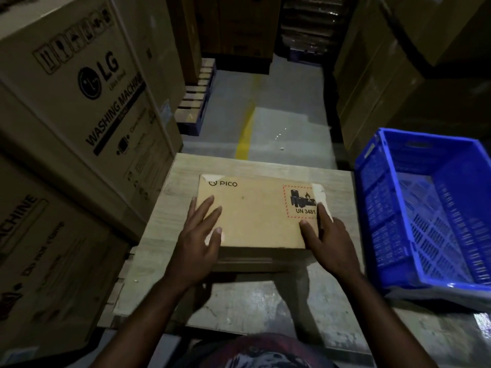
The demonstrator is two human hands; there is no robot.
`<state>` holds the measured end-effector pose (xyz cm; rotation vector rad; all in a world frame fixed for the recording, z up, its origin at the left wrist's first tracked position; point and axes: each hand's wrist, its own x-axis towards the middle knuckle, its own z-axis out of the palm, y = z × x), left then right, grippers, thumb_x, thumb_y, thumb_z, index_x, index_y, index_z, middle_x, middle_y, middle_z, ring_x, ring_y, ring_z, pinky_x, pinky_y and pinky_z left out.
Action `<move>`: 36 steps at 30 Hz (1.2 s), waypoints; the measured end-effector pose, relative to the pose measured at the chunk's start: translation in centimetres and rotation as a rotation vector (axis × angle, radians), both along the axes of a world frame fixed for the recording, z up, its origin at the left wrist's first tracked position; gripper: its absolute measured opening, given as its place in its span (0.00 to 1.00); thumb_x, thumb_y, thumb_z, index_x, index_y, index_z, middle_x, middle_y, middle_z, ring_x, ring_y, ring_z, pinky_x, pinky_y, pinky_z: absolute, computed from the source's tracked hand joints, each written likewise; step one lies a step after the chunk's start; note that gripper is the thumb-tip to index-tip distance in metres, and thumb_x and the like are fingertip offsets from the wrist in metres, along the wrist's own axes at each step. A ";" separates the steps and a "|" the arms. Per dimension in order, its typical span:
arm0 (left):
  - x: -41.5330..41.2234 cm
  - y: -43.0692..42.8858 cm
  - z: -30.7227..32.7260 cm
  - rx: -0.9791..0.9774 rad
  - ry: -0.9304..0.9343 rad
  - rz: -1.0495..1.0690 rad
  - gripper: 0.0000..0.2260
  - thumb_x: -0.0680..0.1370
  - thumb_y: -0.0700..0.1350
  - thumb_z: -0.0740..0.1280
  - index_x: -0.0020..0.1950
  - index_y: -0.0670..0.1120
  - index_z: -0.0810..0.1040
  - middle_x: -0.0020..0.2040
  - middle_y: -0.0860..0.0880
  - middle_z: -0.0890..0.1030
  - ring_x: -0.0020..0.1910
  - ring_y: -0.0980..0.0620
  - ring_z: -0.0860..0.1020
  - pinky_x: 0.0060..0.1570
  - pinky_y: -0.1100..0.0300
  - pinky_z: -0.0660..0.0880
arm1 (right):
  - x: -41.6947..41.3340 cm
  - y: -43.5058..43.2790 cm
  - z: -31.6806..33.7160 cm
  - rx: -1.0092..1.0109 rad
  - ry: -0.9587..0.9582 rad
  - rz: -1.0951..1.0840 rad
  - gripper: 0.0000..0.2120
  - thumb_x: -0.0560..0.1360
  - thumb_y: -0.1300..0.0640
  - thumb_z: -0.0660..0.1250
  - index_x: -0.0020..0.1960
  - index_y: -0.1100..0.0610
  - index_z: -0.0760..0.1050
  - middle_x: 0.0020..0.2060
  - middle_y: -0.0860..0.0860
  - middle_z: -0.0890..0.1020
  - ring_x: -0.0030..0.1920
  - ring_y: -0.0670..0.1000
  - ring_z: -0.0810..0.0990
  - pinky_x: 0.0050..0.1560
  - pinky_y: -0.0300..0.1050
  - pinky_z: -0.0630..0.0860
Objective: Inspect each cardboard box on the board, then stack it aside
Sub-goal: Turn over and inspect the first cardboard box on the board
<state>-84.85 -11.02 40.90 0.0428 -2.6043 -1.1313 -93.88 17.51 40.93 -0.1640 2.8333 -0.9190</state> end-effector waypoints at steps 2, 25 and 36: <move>0.9 -0.1 -2.3 0.035 -0.048 -0.008 0.23 0.81 0.51 0.58 0.73 0.42 0.72 0.78 0.48 0.64 0.80 0.45 0.54 0.75 0.41 0.60 | 0.3 0.0 -0.4 0.075 0.009 -0.037 0.30 0.76 0.26 0.46 0.72 0.39 0.61 0.56 0.51 0.78 0.53 0.54 0.80 0.47 0.58 0.81; -1.3 1.9 -2.0 -0.521 -0.224 -0.101 0.29 0.79 0.49 0.48 0.79 0.41 0.62 0.80 0.44 0.58 0.80 0.49 0.52 0.78 0.51 0.49 | 2.6 -9.9 -1.5 0.245 0.238 0.468 0.29 0.82 0.45 0.48 0.79 0.57 0.62 0.79 0.57 0.62 0.80 0.56 0.58 0.78 0.54 0.55; -1.4 2.2 -2.2 -0.599 -0.272 -0.090 0.29 0.78 0.47 0.52 0.78 0.41 0.63 0.79 0.43 0.61 0.79 0.48 0.56 0.76 0.51 0.52 | 2.3 -10.2 -2.2 0.259 0.233 0.476 0.31 0.83 0.44 0.45 0.81 0.59 0.57 0.80 0.55 0.57 0.81 0.52 0.51 0.80 0.53 0.50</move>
